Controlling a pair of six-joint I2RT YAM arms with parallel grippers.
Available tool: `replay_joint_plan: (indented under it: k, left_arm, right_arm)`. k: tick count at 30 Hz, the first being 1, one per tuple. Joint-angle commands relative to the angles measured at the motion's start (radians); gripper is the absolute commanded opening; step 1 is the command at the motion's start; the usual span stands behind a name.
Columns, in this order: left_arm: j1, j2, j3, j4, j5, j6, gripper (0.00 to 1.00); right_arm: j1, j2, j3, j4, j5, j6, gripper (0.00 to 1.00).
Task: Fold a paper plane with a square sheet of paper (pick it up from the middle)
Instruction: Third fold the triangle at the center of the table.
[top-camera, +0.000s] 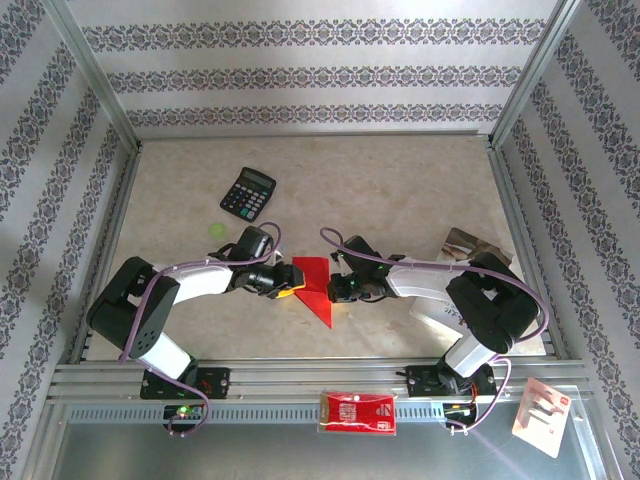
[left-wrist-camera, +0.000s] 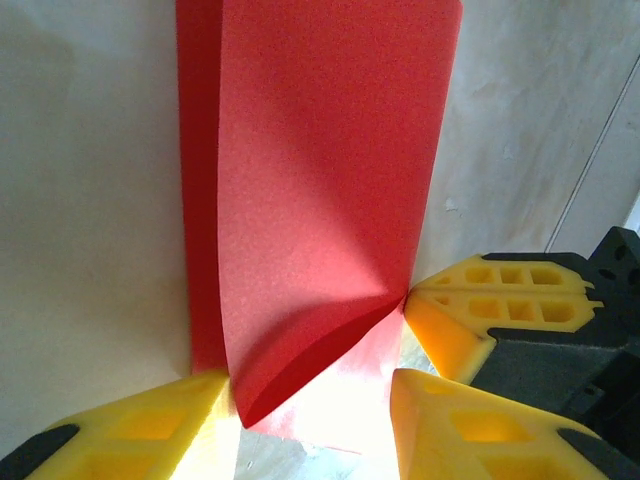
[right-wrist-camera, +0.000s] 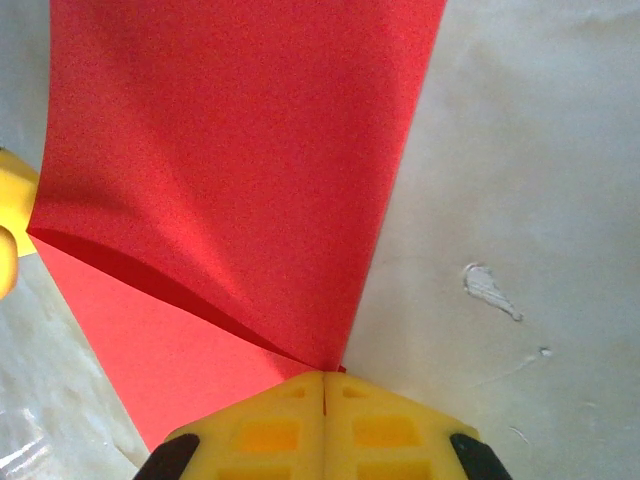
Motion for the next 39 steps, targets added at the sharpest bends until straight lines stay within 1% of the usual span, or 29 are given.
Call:
replay_joint_plan:
  k: [1, 8, 12, 16, 19, 23, 26, 29, 37, 39]
  left_arm:
    - [-0.01, 0.019, 0.021, 0.034, 0.018, 0.009, 0.4]
    - [-0.009, 0.018, 0.03, -0.015, -0.006, 0.054, 0.28]
    - [-0.009, 0.022, 0.031, -0.02, -0.011, 0.049, 0.19]
    - [-0.01, 0.004, 0.022, -0.022, -0.03, 0.026, 0.11]
    - [-0.01, -0.007, 0.016, -0.019, -0.036, 0.004, 0.08]
    - [-0.01, -0.017, 0.007, -0.015, -0.049, -0.037, 0.01]
    - [-0.01, -0.03, -0.003, -0.01, -0.052, -0.076, 0.0]
    - [-0.012, -0.041, 0.003, -0.027, -0.059, -0.098, 0.0]
    - [-0.012, -0.085, -0.009, -0.035, -0.056, -0.204, 0.0]
    - [-0.012, -0.094, -0.003, -0.05, -0.056, -0.218, 0.0]
  right_arm:
    - [0.0, 0.02, -0.023, -0.007, 0.022, 0.001, 0.0]
    - [-0.001, 0.017, -0.011, -0.017, 0.026, -0.006, 0.0]
    - [-0.001, 0.016, 0.014, -0.035, 0.027, -0.026, 0.01]
    - [-0.001, 0.002, 0.051, -0.071, 0.038, -0.063, 0.06]
    - [-0.003, -0.014, 0.088, -0.11, 0.041, -0.097, 0.12]
    - [0.009, -0.05, 0.159, -0.217, 0.082, -0.165, 0.19]
    - [0.059, -0.097, 0.202, -0.31, 0.201, -0.216, 0.24]
    - [0.123, -0.125, 0.229, -0.365, 0.309, -0.224, 0.27]
    - [0.296, -0.101, 0.255, -0.345, 0.455, -0.149, 0.36]
    - [0.339, -0.079, 0.26, -0.331, 0.498, -0.126, 0.41]
